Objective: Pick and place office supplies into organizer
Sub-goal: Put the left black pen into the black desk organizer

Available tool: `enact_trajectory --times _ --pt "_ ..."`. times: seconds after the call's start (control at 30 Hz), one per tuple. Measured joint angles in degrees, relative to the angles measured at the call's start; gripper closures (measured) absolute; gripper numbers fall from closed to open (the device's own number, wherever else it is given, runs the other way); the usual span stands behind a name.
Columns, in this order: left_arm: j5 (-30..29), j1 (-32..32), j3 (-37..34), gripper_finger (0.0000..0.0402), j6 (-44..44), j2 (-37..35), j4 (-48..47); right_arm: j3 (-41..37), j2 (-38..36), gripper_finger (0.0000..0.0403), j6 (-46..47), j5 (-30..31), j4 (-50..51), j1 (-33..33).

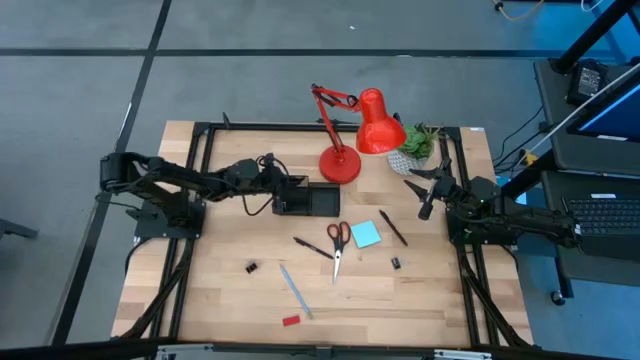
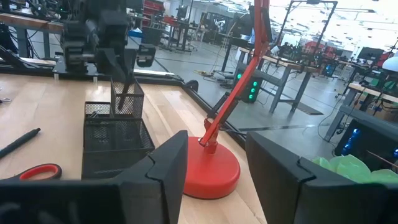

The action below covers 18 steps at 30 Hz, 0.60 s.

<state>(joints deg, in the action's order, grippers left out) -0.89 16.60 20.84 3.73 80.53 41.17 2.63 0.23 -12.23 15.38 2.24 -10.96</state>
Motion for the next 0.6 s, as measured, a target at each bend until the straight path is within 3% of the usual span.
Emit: enact_trajectory --times 0.43,0.6 --pt "0.1 0.0 0.1 0.0373 2.0 2.8 2.7 0.0 0.0 0.0237 0.0 0.0 0.0 0.0" --pt "0.0 0.0 0.0 0.0351 2.1 2.9 3.5 0.0 0.0 0.0237 0.0 0.0 0.0 0.0"
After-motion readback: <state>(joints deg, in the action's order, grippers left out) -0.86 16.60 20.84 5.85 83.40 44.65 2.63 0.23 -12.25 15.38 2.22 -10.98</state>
